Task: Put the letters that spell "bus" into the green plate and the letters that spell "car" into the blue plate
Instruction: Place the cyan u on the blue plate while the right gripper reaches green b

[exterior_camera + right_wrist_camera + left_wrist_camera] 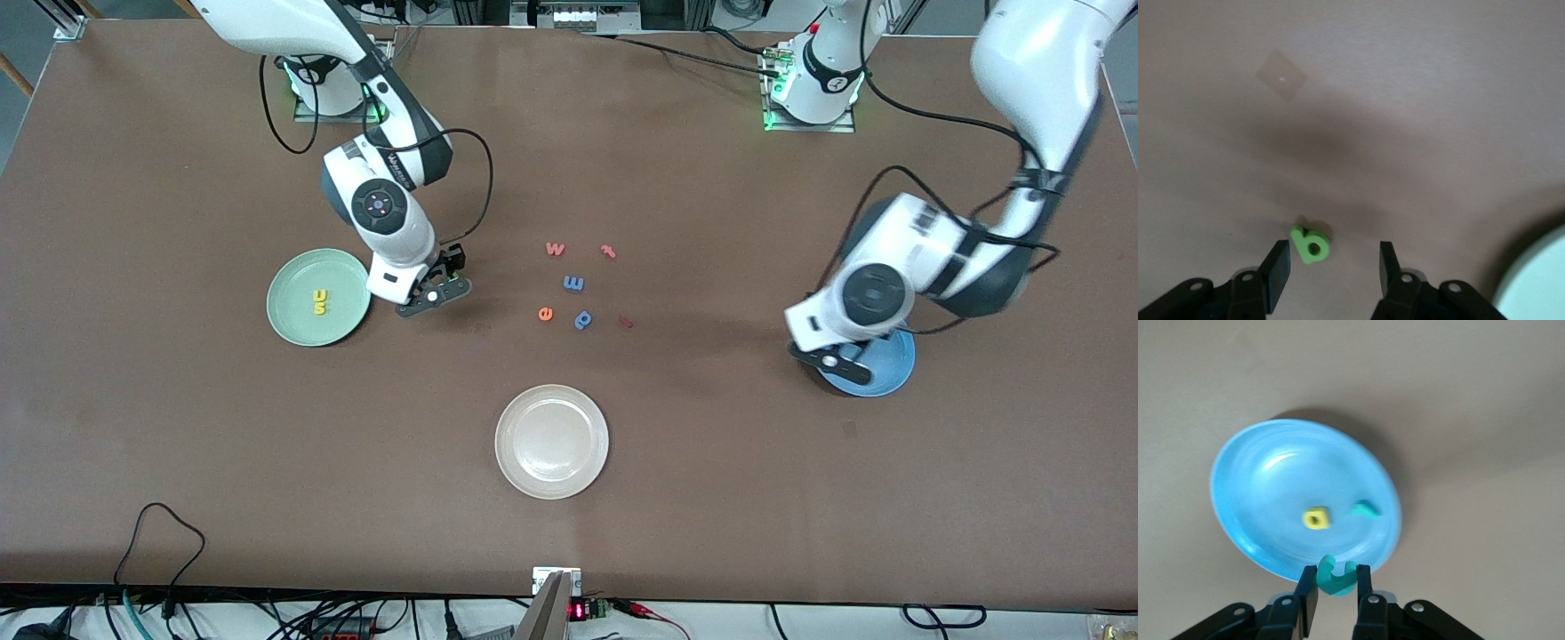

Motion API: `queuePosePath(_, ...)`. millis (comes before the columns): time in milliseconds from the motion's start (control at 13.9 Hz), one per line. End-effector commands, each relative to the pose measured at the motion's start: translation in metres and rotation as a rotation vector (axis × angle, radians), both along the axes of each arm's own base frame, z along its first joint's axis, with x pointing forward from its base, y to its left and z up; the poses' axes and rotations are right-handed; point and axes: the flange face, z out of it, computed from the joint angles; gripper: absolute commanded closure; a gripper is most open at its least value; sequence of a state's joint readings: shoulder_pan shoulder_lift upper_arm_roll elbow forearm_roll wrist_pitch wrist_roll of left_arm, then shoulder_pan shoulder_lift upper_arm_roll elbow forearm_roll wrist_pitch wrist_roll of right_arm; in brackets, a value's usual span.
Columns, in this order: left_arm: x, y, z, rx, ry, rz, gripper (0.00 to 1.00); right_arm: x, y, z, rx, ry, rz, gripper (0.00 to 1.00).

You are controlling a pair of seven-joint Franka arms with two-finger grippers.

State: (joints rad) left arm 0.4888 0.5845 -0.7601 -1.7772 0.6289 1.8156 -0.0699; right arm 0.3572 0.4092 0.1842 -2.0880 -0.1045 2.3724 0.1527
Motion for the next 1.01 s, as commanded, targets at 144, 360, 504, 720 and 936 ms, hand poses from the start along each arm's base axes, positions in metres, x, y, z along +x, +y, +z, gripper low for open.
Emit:
queuePosePath(144, 0.013, 0.058, -0.047, -0.144, 0.020, -0.017, 0.80, -0.010, 0.018, -0.020, 0.007, -0.006, 0.042, 0.38)
queuePosePath(360, 0.016, 0.060, -0.044, -0.145, 0.010, -0.019, 0.31, -0.021, 0.012, -0.031, -0.009, 0.018, 0.041, 0.38)
queuePosePath(504, 0.019, 0.062, -0.027, -0.133, -0.010, -0.013, 0.00, -0.025, 0.006, -0.035, -0.013, 0.024, 0.041, 0.38)
queuePosePath(720, 0.024, 0.037, 0.027, -0.098, 0.001, -0.033, 0.00, -0.028, 0.005, -0.040, 0.000, 0.009, 0.046, 0.45)
queuePosePath(936, 0.028, 0.018, 0.105, -0.070, 0.066, -0.018, 0.00, -0.028, 0.005, -0.040, -0.008, 0.003, 0.063, 0.51)
